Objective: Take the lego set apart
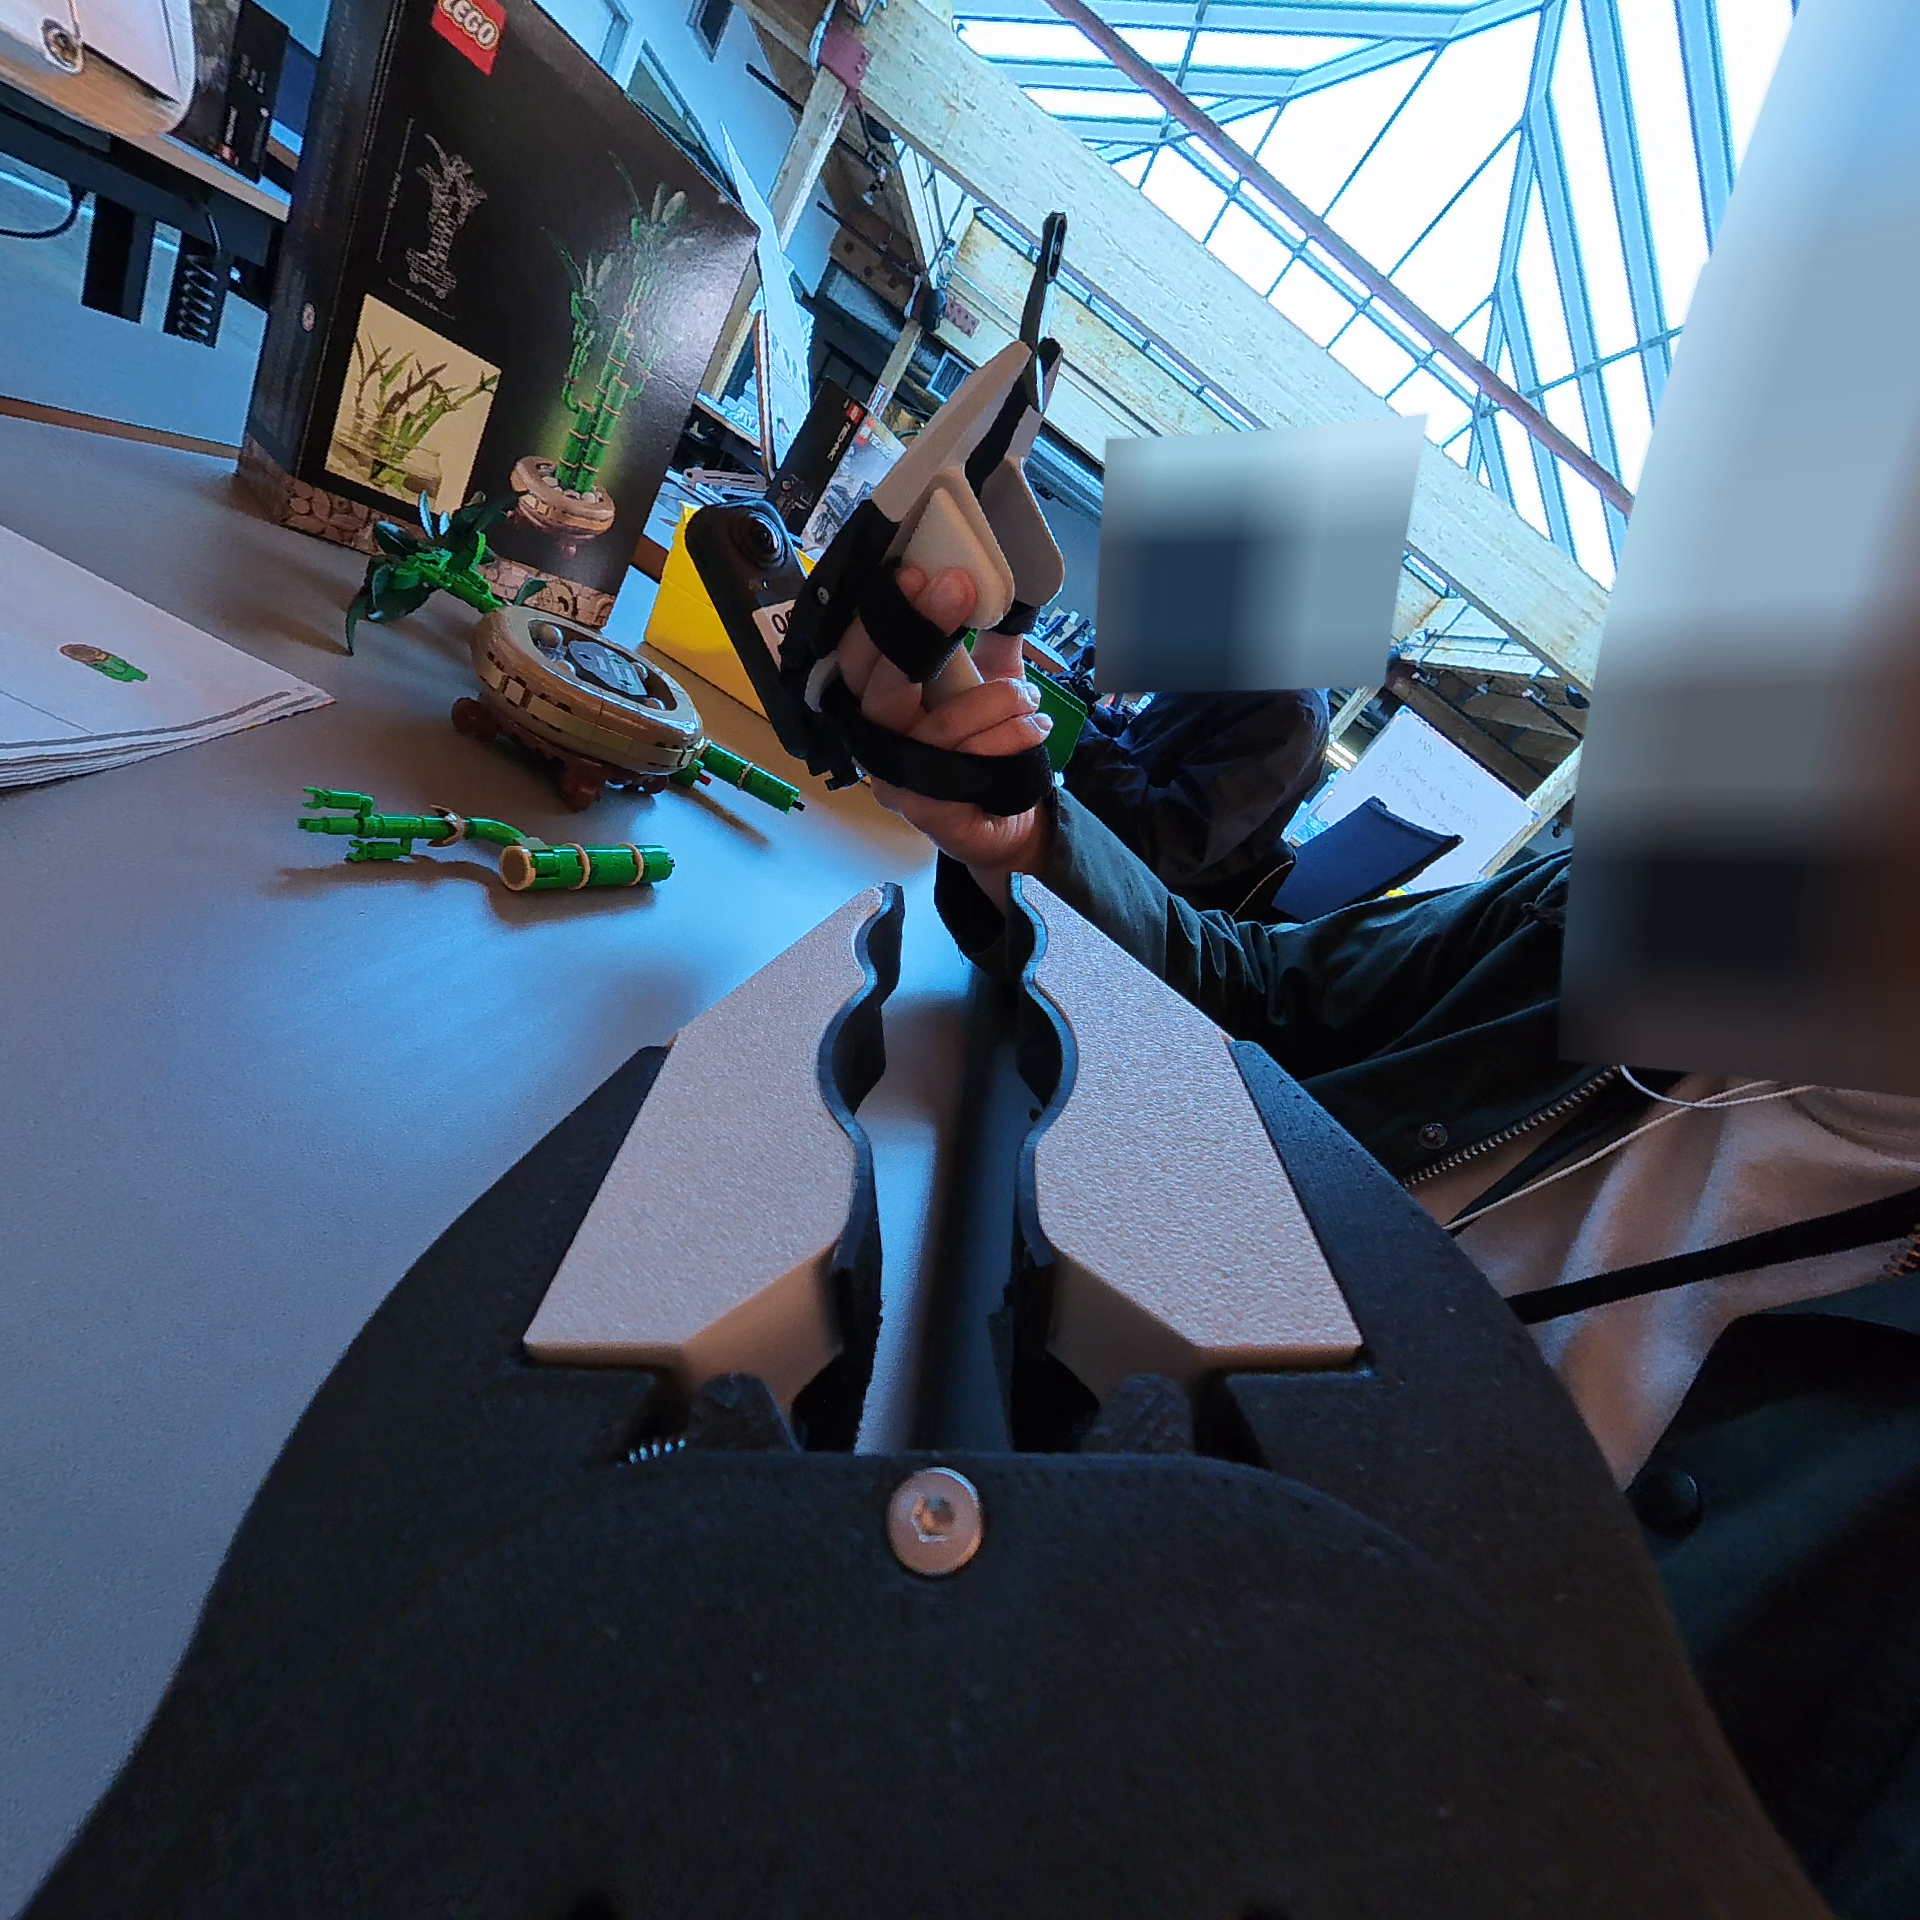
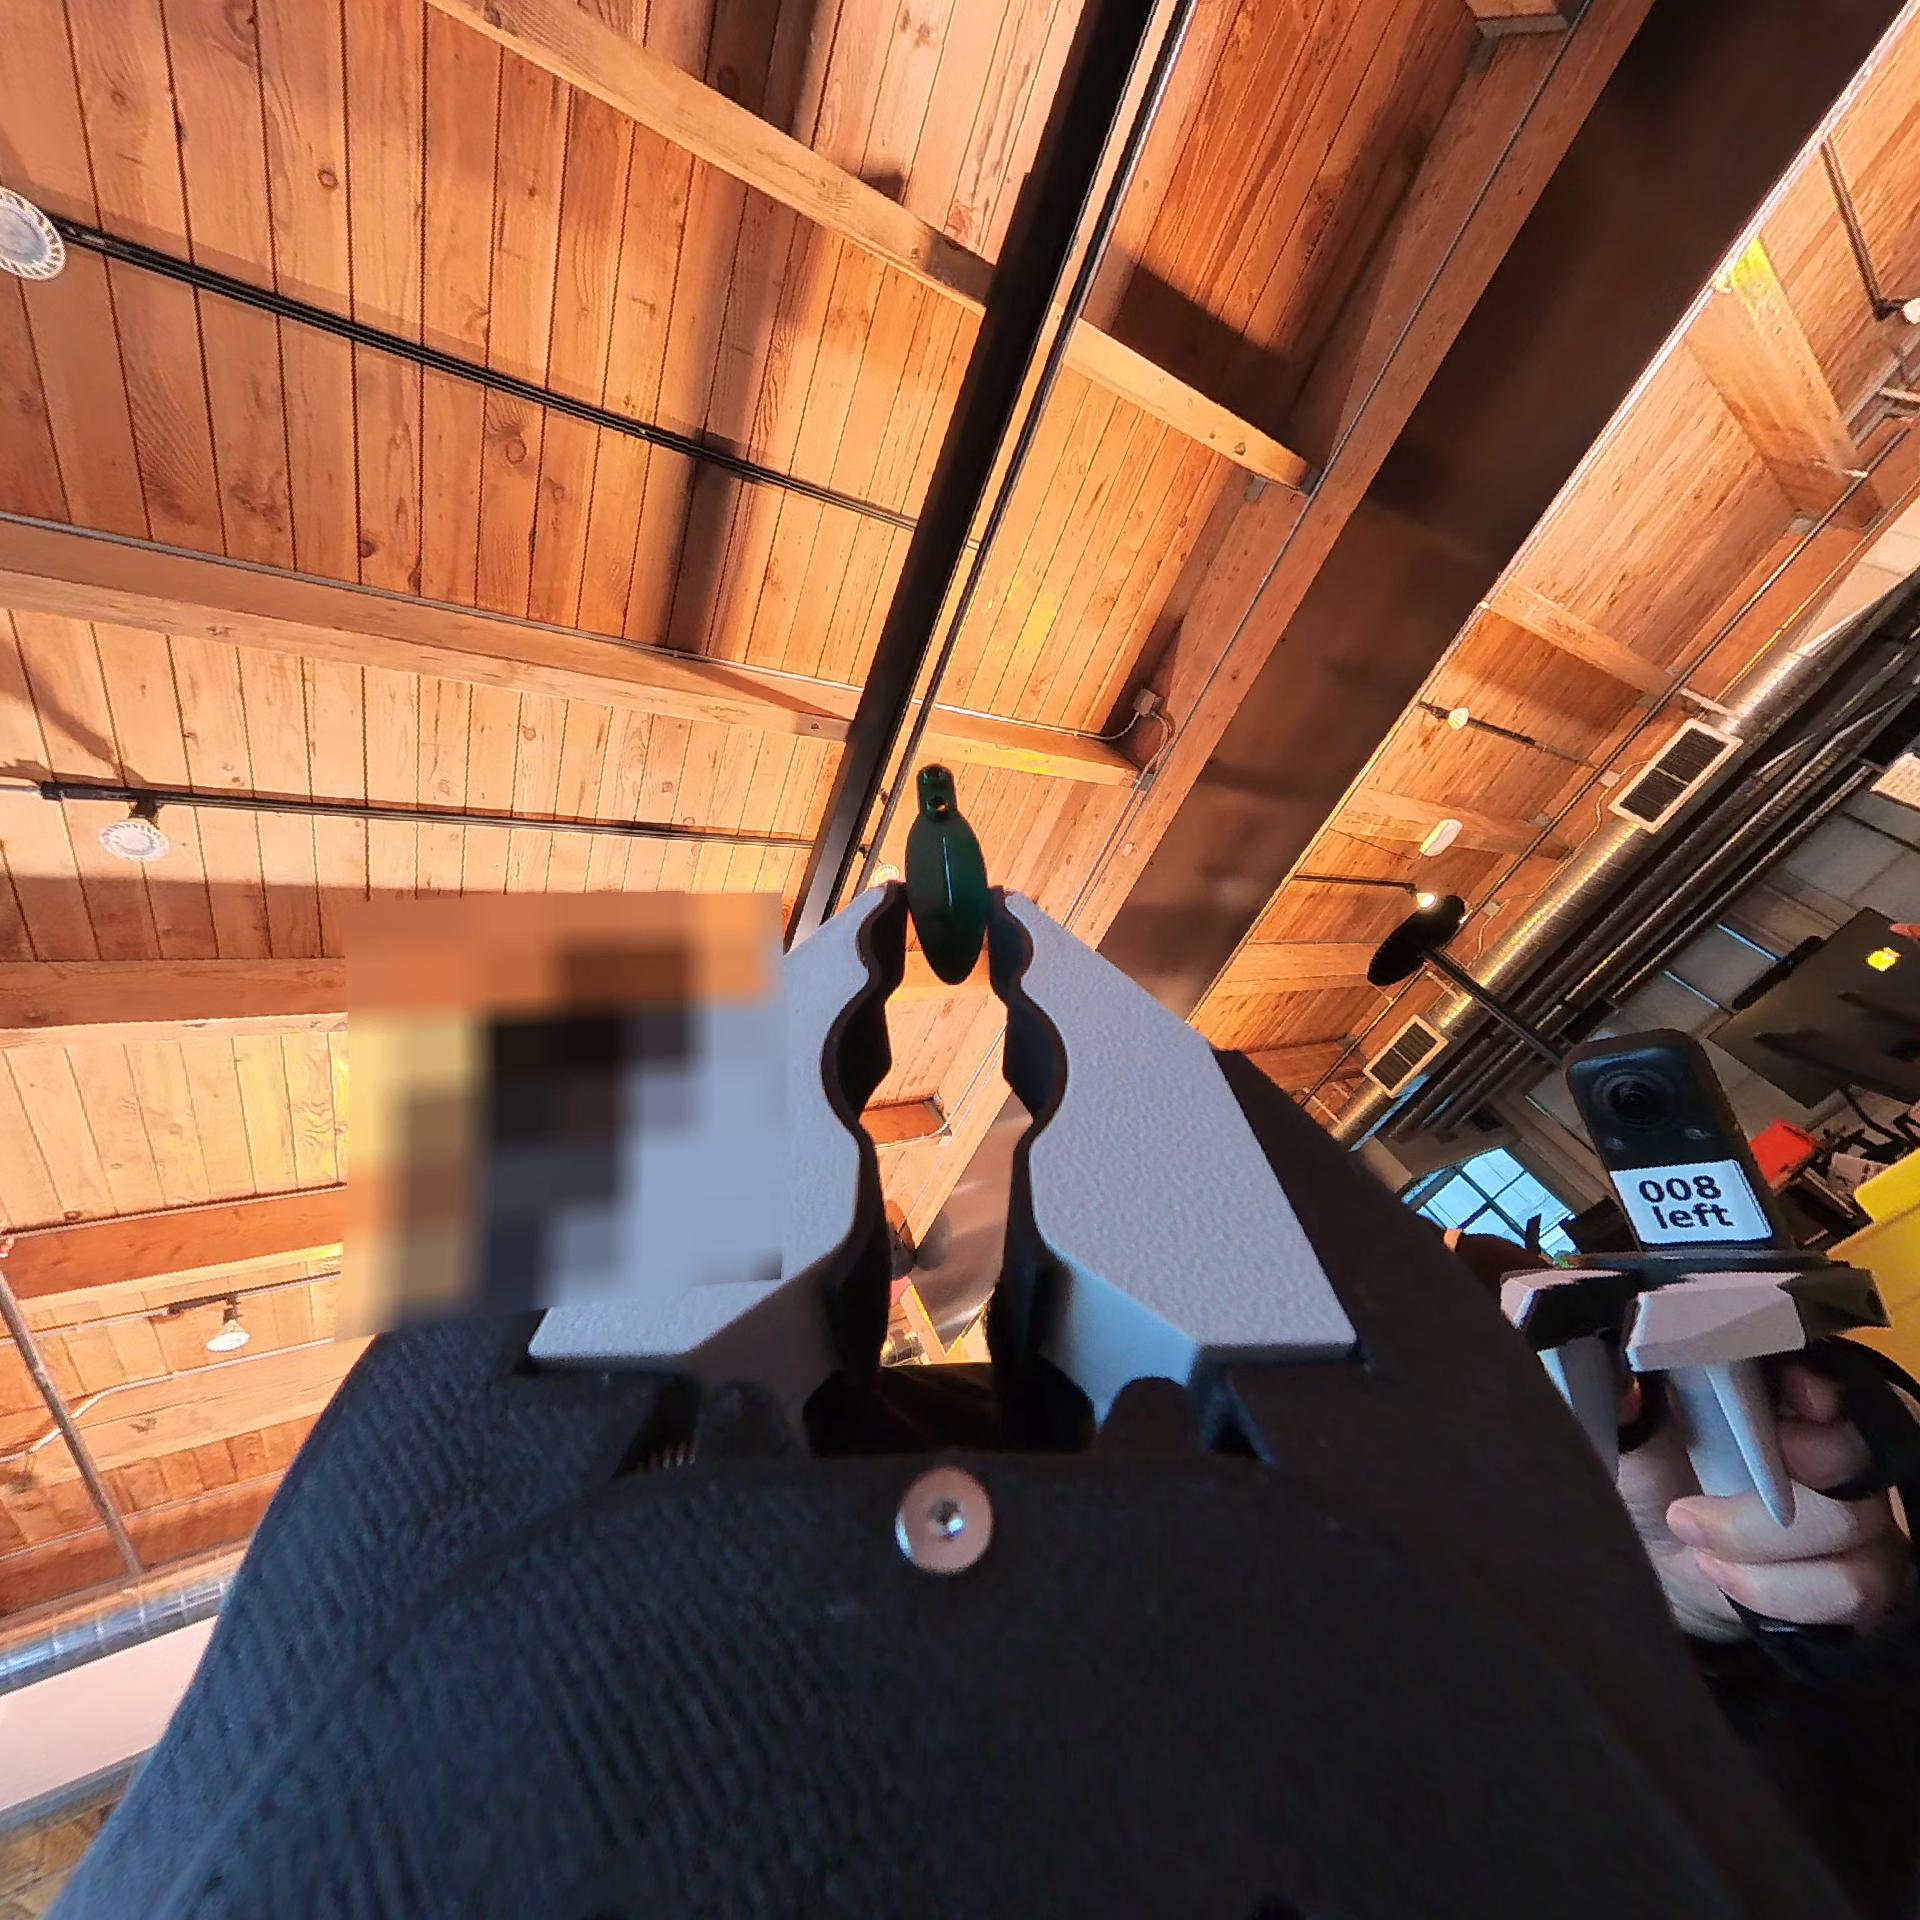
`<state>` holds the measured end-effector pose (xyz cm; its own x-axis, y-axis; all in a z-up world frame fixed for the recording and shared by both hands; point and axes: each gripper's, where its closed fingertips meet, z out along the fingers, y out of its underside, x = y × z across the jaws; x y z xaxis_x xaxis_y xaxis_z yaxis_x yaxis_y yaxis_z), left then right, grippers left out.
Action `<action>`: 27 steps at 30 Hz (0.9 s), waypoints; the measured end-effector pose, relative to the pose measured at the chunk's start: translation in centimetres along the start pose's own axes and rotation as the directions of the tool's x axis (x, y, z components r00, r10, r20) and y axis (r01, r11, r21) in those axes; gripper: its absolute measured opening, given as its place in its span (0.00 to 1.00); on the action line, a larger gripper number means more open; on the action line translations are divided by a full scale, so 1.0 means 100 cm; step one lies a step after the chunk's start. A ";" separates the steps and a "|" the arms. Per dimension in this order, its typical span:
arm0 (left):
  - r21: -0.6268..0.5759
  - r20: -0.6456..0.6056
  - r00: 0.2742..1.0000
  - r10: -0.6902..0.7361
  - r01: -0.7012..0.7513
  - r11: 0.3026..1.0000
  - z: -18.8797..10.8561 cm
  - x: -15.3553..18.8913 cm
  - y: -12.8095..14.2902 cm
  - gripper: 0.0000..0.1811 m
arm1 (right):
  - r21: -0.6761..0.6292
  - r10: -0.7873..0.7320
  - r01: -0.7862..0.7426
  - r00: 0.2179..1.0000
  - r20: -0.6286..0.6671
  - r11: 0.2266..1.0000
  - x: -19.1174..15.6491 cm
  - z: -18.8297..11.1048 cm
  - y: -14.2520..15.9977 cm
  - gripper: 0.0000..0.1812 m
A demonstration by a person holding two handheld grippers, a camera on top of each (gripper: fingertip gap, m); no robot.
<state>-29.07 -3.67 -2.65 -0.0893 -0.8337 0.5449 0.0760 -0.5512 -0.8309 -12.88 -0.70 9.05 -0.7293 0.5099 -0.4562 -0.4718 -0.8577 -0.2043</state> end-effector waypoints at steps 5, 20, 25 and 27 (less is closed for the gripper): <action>-0.003 0.000 1.000 0.000 0.000 1.000 0.000 0.000 0.000 0.10 | 0.005 -0.003 0.003 1.000 -0.005 1.000 0.001 -0.001 -0.001 0.07; -0.001 0.001 1.000 0.002 -0.002 1.000 0.000 0.000 0.000 0.09 | 0.003 -0.020 0.020 0.999 -0.028 1.000 0.005 -0.001 0.000 0.07; -0.003 0.000 1.000 0.001 -0.001 1.000 0.000 0.000 0.000 0.09 | 0.004 -0.023 0.023 0.999 -0.030 1.000 0.006 -0.001 0.000 0.07; -0.003 0.001 1.000 0.002 -0.002 1.000 0.000 0.000 0.000 0.10 | 0.004 -0.023 0.023 0.999 -0.031 1.000 0.006 -0.001 0.000 0.07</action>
<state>-29.02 -3.69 -2.67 -0.0884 -0.8348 0.5435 0.0734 -0.5496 -0.8322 -13.23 -0.37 8.67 -0.7026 0.5274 -0.4778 -0.4907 -0.8453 -0.2114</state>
